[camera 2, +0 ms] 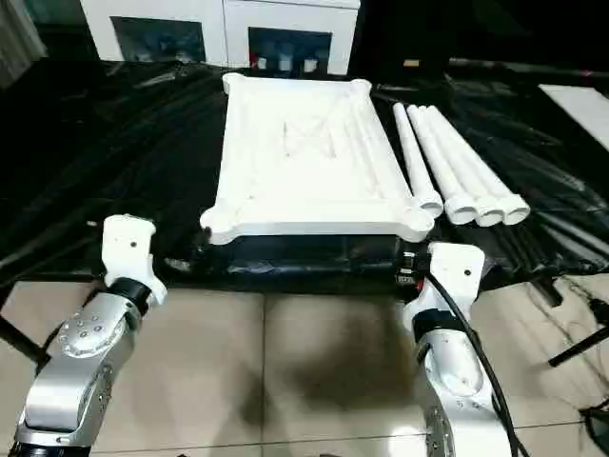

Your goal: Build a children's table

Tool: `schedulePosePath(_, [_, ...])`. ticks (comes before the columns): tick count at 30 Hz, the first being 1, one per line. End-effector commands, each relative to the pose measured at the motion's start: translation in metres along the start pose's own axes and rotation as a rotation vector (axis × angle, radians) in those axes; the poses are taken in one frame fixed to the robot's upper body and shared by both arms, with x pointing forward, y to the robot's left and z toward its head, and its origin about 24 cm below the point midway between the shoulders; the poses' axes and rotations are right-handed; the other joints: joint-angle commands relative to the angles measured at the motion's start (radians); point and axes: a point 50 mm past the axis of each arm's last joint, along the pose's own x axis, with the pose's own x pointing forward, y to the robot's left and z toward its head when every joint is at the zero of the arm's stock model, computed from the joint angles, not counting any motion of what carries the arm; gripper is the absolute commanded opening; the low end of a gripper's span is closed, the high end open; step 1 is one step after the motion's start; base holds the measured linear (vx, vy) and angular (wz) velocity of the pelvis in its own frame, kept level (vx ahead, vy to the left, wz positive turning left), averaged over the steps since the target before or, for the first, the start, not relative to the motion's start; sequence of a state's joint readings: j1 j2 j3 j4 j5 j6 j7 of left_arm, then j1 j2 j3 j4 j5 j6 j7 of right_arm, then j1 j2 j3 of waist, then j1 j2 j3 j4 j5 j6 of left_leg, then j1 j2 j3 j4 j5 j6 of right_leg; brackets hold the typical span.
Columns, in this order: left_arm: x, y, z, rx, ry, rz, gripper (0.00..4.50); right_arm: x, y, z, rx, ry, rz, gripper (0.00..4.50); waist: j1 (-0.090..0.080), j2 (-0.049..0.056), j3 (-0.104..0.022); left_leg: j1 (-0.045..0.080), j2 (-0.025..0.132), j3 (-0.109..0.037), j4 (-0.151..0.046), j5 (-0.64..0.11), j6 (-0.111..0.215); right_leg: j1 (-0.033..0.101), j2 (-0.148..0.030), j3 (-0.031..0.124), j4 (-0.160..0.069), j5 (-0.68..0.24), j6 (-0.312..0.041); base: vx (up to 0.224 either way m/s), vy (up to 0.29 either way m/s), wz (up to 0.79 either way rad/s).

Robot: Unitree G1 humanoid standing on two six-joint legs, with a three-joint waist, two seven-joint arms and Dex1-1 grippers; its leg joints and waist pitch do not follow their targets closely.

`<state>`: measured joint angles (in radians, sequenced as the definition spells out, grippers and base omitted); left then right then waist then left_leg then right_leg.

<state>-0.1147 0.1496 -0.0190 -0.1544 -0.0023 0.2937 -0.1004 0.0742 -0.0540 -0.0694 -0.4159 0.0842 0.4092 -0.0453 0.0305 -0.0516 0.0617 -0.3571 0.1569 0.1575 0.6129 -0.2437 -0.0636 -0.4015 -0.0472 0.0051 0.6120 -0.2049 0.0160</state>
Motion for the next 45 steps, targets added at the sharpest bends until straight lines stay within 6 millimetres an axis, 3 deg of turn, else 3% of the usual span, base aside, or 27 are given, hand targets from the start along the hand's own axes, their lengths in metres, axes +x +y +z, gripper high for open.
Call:
schedulePosePath(1, [-0.003,0.002,0.005,0.093,-0.030,0.059,4.50,0.003,0.001,0.002,-0.068,0.017,0.017,2.77,-0.002,0.000,-0.047,0.001,0.053,-0.017,-0.079,-0.035,0.034,0.048,-0.065,0.034,-0.056,0.018,-0.139,0.000,0.000,0.00])
schedulePosePath(2, [-0.003,0.001,0.007,0.126,-0.034,0.075,4.50,0.005,0.006,0.003,-0.130,0.009,0.042,2.77,0.004,-0.013,-0.042,-0.048,0.032,-0.060,-0.096,-0.016,0.096,0.083,-0.076,-0.013,-0.049,0.048,-0.129,0.000,0.000,0.00])
schedulePosePath(6, [-0.001,-0.004,0.009,0.108,-0.036,0.061,4.50,0.008,0.014,0.004,-0.113,0.001,0.061,3.10,-0.043,0.048,-0.039,-0.009,0.080,-0.207,-0.110,-0.005,0.338,0.062,-0.018,-0.117,-0.004,-0.086,-0.302,0.000,-0.033,0.52])
schedulePosePath(8, [-0.002,-0.005,0.010,0.102,-0.041,0.058,4.50,0.008,0.015,0.004,-0.088,0.005,0.051,3.10,-0.050,0.045,-0.035,0.036,0.103,-0.308,-0.133,-0.029,0.437,0.006,0.005,-0.103,0.080,-0.244,-0.315,0.007,-0.092,0.63])
schedulePosePath(9, [-0.001,-0.004,0.009,0.057,-0.021,0.071,4.50,0.009,0.013,0.003,-0.108,0.021,0.020,3.10,-0.043,0.043,-0.032,0.032,0.092,-0.317,-0.137,-0.046,0.432,-0.001,0.001,-0.088,0.086,-0.248,-0.312,0.018,-0.182,0.72])
schedulePosePath(10, [-0.001,-0.003,0.009,0.058,-0.018,0.077,4.50,0.010,0.012,0.004,-0.142,0.026,-0.006,3.10,-0.049,0.027,-0.031,0.039,0.144,-0.247,-0.133,-0.034,0.425,-0.006,-0.033,-0.046,0.083,-0.161,-0.275,0.018,-0.182,0.72])
schedulePosePath(12, [0.000,-0.003,0.008,0.006,0.010,0.058,4.50,0.010,0.010,0.005,-0.202,0.036,-0.030,3.10,-0.018,-0.018,-0.027,-0.013,0.012,-0.127,-0.037,-0.109,0.330,0.020,-0.089,0.028,-0.067,-0.128,-0.367,0.016,-0.223,0.45])
schedulePosePath(13, [0.001,-0.003,0.010,-0.001,0.006,0.055,4.50,0.010,0.011,0.005,-0.173,0.035,-0.008,3.10,0.032,-0.045,-0.039,-0.035,-0.061,-0.043,0.095,-0.094,0.204,0.079,-0.120,0.055,-0.120,-0.294,-0.311,0.007,-0.284,0.32])
schedulePosePath(14, [0.001,-0.004,0.014,0.012,-0.013,0.029,4.50,0.010,0.013,0.005,-0.135,0.036,0.019,3.10,0.048,-0.049,-0.024,-0.063,-0.039,-0.049,0.066,-0.001,0.112,0.098,-0.132,0.069,-0.109,-0.305,-0.196,0.004,-0.161,0.10])
schedulePosePath(16, [0.001,-0.006,0.017,0.037,-0.031,-0.004,4.50,0.010,0.013,0.005,-0.120,0.037,0.024,3.10,0.051,-0.037,-0.024,-0.030,0.007,-0.060,-0.016,-0.010,0.071,0.096,-0.117,0.058,-0.085,-0.288,-0.009,-0.030,-0.106,0.04])
schedulePosePath(18, [0.001,-0.006,0.019,0.002,-0.033,-0.006,4.50,0.010,0.012,0.003,-0.122,0.047,0.014,3.10,0.045,-0.016,-0.019,0.022,0.047,-0.058,-0.080,-0.188,0.052,0.088,-0.076,0.006,-0.096,-0.406,0.035,-0.046,-0.124,0.01])
schedulePosePath(23, [0.002,-0.006,0.019,0.007,-0.032,0.001,4.50,0.010,0.007,0.001,-0.119,0.069,-0.036,3.10,0.042,-0.015,0.016,0.114,0.025,-0.018,-0.066,-0.399,0.046,0.085,-0.070,-0.042,-0.189,-0.911,-0.021,-0.008,-0.021,0.00])
schedulePosePath(27, [0.000,-0.005,0.020,0.009,-0.034,0.004,4.50,0.011,0.006,0.002,-0.097,0.075,-0.036,3.10,0.002,0.017,0.003,0.146,0.131,-0.097,-0.174,-0.620,0.046,0.107,-0.056,-0.078,-0.082,-0.486,-0.091,0.094,0.067,-0.13])
schedulePosePath(28, [0.000,-0.004,0.020,0.015,-0.036,0.013,4.50,0.011,0.006,0.004,-0.098,0.063,-0.028,3.10,-0.007,0.023,-0.004,0.238,0.186,-0.083,-0.185,-0.651,0.005,0.038,-0.058,-0.068,-0.025,-0.369,-0.139,0.066,0.019,-0.06])
schedulePosePath(30, [-0.001,-0.002,0.020,0.026,-0.039,0.025,4.50,0.011,0.008,0.009,-0.098,0.028,-0.015,3.10,-0.014,-0.009,0.003,0.213,0.168,-0.058,-0.201,-0.578,0.019,0.036,-0.077,-0.052,0.002,-0.222,-0.134,0.152,-0.018,-0.48])
schedulePosePath(31, [-0.001,-0.002,0.020,0.026,-0.039,0.025,4.50,0.011,0.008,0.009,-0.098,0.028,-0.015,3.10,0.005,-0.034,-0.007,0.147,0.043,0.031,-0.123,-0.454,0.026,0.111,-0.085,0.020,-0.068,-0.254,-0.198,0.161,-0.041,-0.59])
schedulePosePath(32, [-0.002,-0.002,0.019,0.025,-0.038,0.025,4.50,0.011,0.008,0.011,-0.093,0.018,-0.010,3.10,0.075,-0.037,-0.019,0.052,-0.040,0.020,0.035,-0.265,0.054,0.250,-0.169,0.181,-0.132,-0.405,-0.270,0.189,-0.034,-0.50])
schedulePosePath(33, [-0.003,-0.002,0.019,0.025,-0.037,0.025,4.50,0.011,0.009,0.013,-0.108,0.011,-0.007,3.10,0.075,-0.063,-0.033,-0.055,-0.020,-0.031,0.113,-0.153,0.104,0.316,-0.219,0.186,-0.128,-0.345,-0.281,0.217,0.010,-0.36])
schedulePosePath(34, [-0.005,-0.003,0.017,0.024,-0.032,0.019,4.50,0.010,0.013,0.018,-0.105,-0.015,0.018,3.10,0.064,-0.066,-0.033,-0.108,-0.039,-0.054,0.139,-0.045,0.122,0.310,-0.156,0.150,-0.095,-0.071,-0.235,0.315,0.020,-0.33])
schedulePosePath(36, [-0.006,-0.003,0.016,0.026,-0.029,0.015,4.50,0.009,0.015,0.021,-0.093,-0.027,0.032,3.10,0.055,-0.039,-0.024,-0.096,-0.028,-0.069,0.084,0.114,0.118,0.256,-0.115,0.063,-0.111,0.084,-0.243,0.203,0.021,-0.05])
schedulePosePath(37, [-0.006,-0.003,0.016,0.026,-0.029,0.015,4.50,0.009,0.015,0.021,-0.093,-0.027,0.032,3.10,0.058,0.003,-0.022,-0.064,-0.011,-0.066,-0.018,0.224,0.159,0.231,-0.055,-0.012,-0.133,-0.056,-0.203,0.098,0.005,-0.02])
schedulePosePath(38, [-0.006,-0.004,0.016,0.027,-0.027,0.012,4.50,0.009,0.015,0.021,-0.093,-0.030,0.036,3.10,0.033,0.052,-0.014,0.020,0.023,-0.094,-0.075,0.172,0.164,0.199,-0.001,-0.086,-0.122,-0.180,-0.115,0.220,0.049,0.06])
schedulePosePath(39, [-0.006,-0.004,0.016,0.026,-0.026,0.012,4.50,0.009,0.015,0.021,-0.092,-0.029,0.037,3.10,0.005,0.066,-0.010,0.042,0.074,-0.170,-0.107,-0.018,0.209,0.159,0.044,-0.123,-0.008,-0.239,-0.077,0.243,0.092,-0.11])
schedulePosePath(40, [-0.006,-0.005,0.016,0.024,-0.026,0.011,4.50,0.009,0.015,0.021,-0.091,-0.025,0.039,3.10,-0.009,0.061,-0.046,0.115,0.126,-0.254,-0.109,-0.183,0.392,0.076,0.046,-0.096,0.128,-0.299,-0.022,0.357,0.096,-0.10])
schedulePosePath(41, [-0.005,-0.005,0.016,0.023,-0.025,0.011,4.50,0.009,0.015,0.021,-0.085,-0.023,0.043,3.10,-0.021,0.041,-0.058,0.133,0.135,-0.260,-0.084,-0.135,0.493,0.016,0.014,-0.064,0.152,-0.241,0.024,0.235,0.052,-0.19])
schedulePosePath(43, [-0.005,-0.006,0.016,0.022,-0.026,0.007,4.50,0.009,0.014,0.022,-0.097,-0.029,0.038,3.10,-0.023,0.032,-0.050,0.106,0.100,-0.217,-0.073,0.012,0.526,-0.021,0.009,-0.050,0.175,-0.120,0.080,0.137,0.020,-0.04])
schedulePosePath(45, [-0.005,-0.008,0.017,0.020,-0.027,0.002,4.50,0.009,0.013,0.022,-0.105,-0.032,0.034,3.10,-0.028,0.005,-0.029,0.044,0.080,-0.152,-0.109,0.002,0.508,-0.016,-0.003,-0.032,0.143,0.007,0.063,0.126,-0.002,-0.05])
